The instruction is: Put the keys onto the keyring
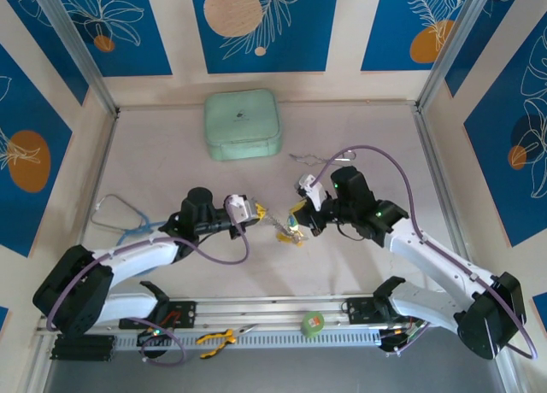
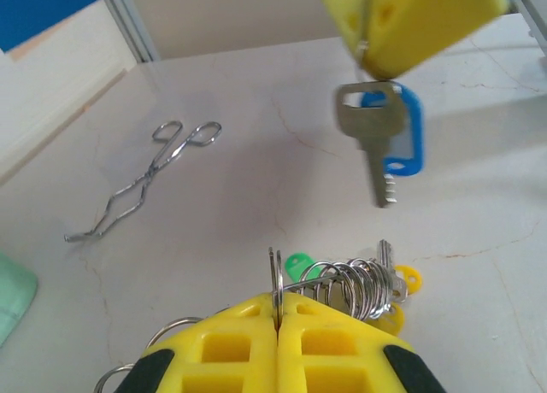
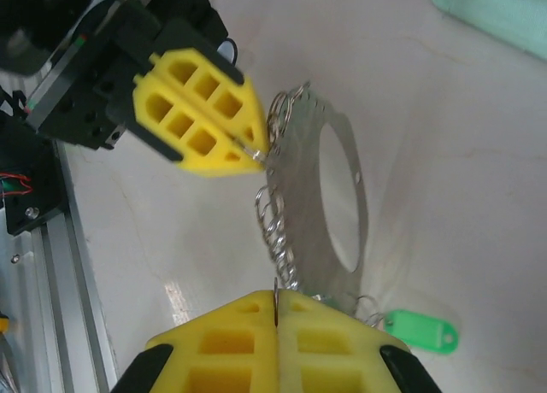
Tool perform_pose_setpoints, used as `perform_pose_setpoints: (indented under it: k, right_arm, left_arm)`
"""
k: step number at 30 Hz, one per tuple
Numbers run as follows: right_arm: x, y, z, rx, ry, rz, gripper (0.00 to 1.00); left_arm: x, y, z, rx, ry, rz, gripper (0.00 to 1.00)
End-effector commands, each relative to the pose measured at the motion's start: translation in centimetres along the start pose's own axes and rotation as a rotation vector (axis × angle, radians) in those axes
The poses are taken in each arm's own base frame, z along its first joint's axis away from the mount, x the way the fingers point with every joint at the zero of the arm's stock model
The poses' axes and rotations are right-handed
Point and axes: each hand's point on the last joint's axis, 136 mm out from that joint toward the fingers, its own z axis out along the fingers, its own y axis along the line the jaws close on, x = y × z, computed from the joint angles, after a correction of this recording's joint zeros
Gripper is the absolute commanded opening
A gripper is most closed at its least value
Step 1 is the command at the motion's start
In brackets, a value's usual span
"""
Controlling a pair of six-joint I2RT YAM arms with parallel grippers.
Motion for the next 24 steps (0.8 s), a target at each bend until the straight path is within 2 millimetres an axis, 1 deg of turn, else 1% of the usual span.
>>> perform_pose_setpoints:
  k: [1,3,6,9,11,14,17,21,24]
  right_arm:
    - [0.3,0.1,-0.1,-0.016,0.044,-0.130,0.00]
    - [0.2,0.3,0.1,-0.035,0.046,-0.219,0.00]
    - [-0.7,0.3,0.0,-0.022,0.013,-0.369,0.00]
    - [-1.3,0.6,0.0,-0.023,-0.020,-0.554,0.00]
    - [-1.5,0.5,0.1,-0.006,-0.054,-0.658,0.00]
    - [-1.4,0.6,0.5,0.006,-0.109,-0.816,0.00]
    - [-1.2,1.3,0.8,0.006,-0.132,-0.934,0.00]
    - [-0.2,1.6,1.2,0.017,-0.093,-1.077,0.00]
    - [-0.1,1.8,1.3,0.030,-0.079,-1.137,0.00]
  left_arm:
    - [-2.2,-0.2,-0.4,-0.038,-0.080,0.199,0.00]
    - [-2.5,-0.4,-0.4,-0.041,-0.086,0.252,0.00]
    - [-2.7,-0.6,-0.5,-0.026,-0.084,0.275,0.00]
    - [-3.2,-1.9,-0.5,0.069,-0.090,0.245,0.00]
    - [-3.3,-3.0,-0.4,0.146,-0.091,0.201,0.00]
    - [-3.4,-4.0,-0.3,0.225,-0.095,0.141,0.00]
    - [-3.2,-4.1,0.0,0.252,-0.087,0.099,0.00]
    - [-3.3,-4.2,0.2,0.288,-0.086,0.059,0.00]
    - [-3.3,-4.4,0.4,0.314,-0.082,0.040,0.00]
